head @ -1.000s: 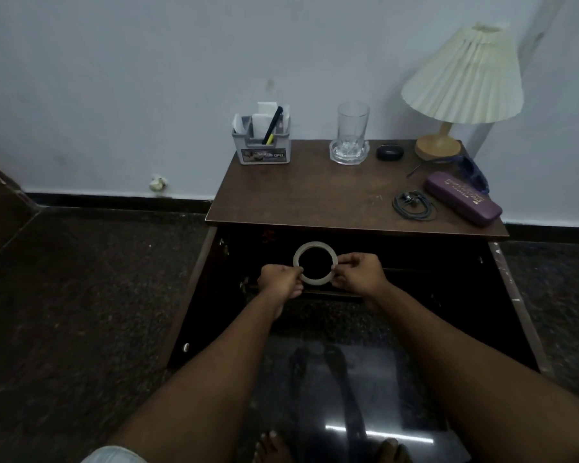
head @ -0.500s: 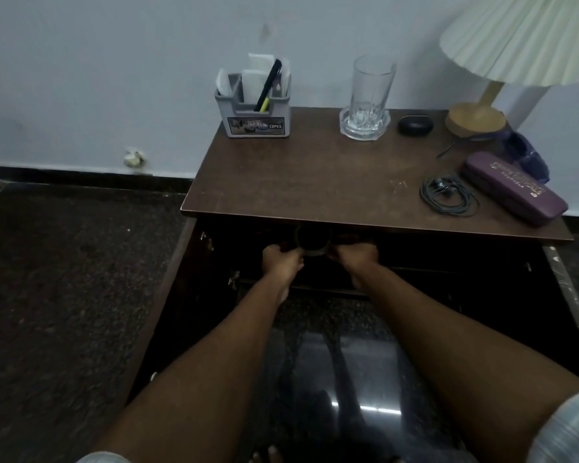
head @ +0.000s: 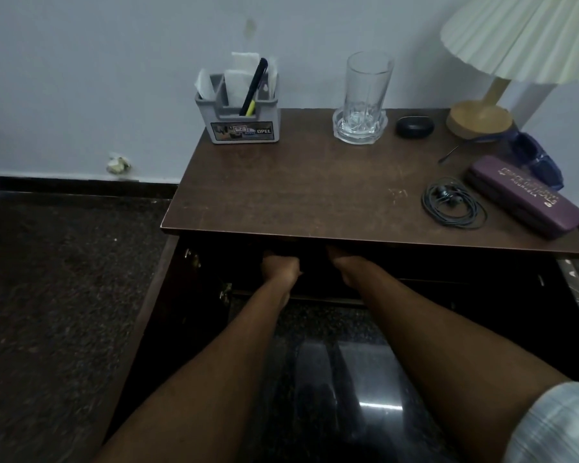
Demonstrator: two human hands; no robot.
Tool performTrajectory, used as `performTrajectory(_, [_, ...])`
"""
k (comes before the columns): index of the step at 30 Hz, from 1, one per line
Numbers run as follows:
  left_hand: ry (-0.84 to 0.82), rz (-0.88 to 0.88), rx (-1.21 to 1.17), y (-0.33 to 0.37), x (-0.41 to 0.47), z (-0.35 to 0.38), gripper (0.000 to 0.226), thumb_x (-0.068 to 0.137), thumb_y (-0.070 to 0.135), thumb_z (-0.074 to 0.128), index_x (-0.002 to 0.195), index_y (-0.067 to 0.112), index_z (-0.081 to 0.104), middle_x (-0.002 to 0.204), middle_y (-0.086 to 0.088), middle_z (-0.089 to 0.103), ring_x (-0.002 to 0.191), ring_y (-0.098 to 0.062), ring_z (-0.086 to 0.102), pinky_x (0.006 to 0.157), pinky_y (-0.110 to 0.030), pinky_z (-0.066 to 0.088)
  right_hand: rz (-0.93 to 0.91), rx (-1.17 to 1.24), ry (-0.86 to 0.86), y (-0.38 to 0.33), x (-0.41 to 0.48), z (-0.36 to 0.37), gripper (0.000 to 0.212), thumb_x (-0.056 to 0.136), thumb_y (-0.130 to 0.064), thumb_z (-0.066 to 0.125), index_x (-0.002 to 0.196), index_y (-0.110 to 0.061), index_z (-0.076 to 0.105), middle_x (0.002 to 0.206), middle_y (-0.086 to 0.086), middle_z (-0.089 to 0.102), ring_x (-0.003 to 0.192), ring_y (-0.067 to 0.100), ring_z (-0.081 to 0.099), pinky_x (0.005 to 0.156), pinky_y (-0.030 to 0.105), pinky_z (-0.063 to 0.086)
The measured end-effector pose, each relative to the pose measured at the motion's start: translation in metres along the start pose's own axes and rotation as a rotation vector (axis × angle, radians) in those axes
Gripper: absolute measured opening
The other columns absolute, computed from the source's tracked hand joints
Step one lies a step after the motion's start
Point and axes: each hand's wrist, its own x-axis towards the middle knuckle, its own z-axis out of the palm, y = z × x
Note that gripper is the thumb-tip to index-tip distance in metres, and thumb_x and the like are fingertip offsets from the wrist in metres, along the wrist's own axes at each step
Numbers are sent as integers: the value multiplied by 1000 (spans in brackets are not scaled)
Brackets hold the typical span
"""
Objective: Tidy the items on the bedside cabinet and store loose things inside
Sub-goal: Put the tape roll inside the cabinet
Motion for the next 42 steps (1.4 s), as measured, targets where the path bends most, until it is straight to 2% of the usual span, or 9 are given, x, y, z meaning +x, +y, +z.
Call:
performTrajectory(3, [35, 74, 122, 1, 2, 2, 45, 97, 17, 55, 140, 5, 50, 143, -13, 53, 130, -31, 52, 108, -39, 44, 15, -21, 8, 4, 4, 0, 52, 105, -25, 39, 153, -6, 26, 162, 14, 20, 148, 28, 22, 116, 30, 18])
performTrajectory(7, [45, 90, 189, 3, 0, 3, 45, 98, 14, 53, 141, 2, 47, 146, -14, 50, 134, -31, 48, 110, -36, 40, -47, -19, -1, 2, 4, 4, 51, 105, -23, 41, 151, -6, 30, 161, 13, 22, 148, 25, 23, 116, 28, 19])
performTrajectory(15, [49, 81, 160, 2, -5, 0, 41, 94, 16, 57, 133, 3, 57, 138, -16, 58, 127, -32, 55, 104, -38, 47, -162, -46, -69, -5, -13, 1, 48, 105, -26, 40, 151, -11, 33, 159, 6, 30, 146, 22, 28, 114, 26, 22])
performTrajectory(20, [42, 73, 101, 2, -16, -3, 41, 91, 23, 60, 128, 6, 62, 131, -14, 63, 119, -32, 60, 95, -37, 51, -133, -35, -117, -3, -28, -8, 44, 102, -26, 49, 144, -14, 47, 149, 8, 46, 134, 24, 45, 108, 29, 36])
performTrajectory(25, [17, 85, 118, 4, -34, -8, 38, 87, 16, 59, 120, 0, 63, 117, -18, 67, 107, -35, 64, 83, -36, 51, -17, -4, -113, -3, -49, -21, 31, 95, -13, 59, 124, -2, 63, 116, 14, 67, 93, 20, 64, 67, 25, 50])
performTrajectory(30, [-25, 116, 131, -3, -46, -16, 28, 77, 29, 61, 97, 10, 68, 97, -15, 73, 91, -35, 69, 78, -42, 56, -94, 11, -76, -2, -76, -33, 29, 91, -8, 65, 119, -1, 65, 102, 12, 68, 69, 10, 60, 55, 20, 49])
performTrajectory(33, [-70, 91, 159, -27, -33, -15, 9, 74, 28, 62, 78, 21, 64, 90, -14, 73, 89, -36, 70, 80, -43, 57, -91, -46, -101, -2, -101, -43, 21, 91, -13, 67, 111, -9, 62, 86, 6, 63, 67, 12, 55, 57, 25, 46])
performTrajectory(35, [-105, 91, 170, -26, -54, -19, 12, 71, 28, 62, 81, 23, 65, 90, -12, 73, 91, -37, 70, 83, -46, 57, -86, -57, -94, -2, -117, -53, 15, 91, -16, 68, 104, -14, 61, 79, 2, 58, 66, 12, 52, 58, 25, 45])
performTrajectory(42, [-245, 210, 191, -4, -169, -28, 15, 94, 7, 54, 97, 13, 67, 80, -7, 68, 70, -20, 64, 69, -35, 54, -125, -11, -61, -14, -172, -95, 6, 90, -21, 68, 95, -18, 64, 83, 6, 62, 64, 16, 54, 59, 29, 48])
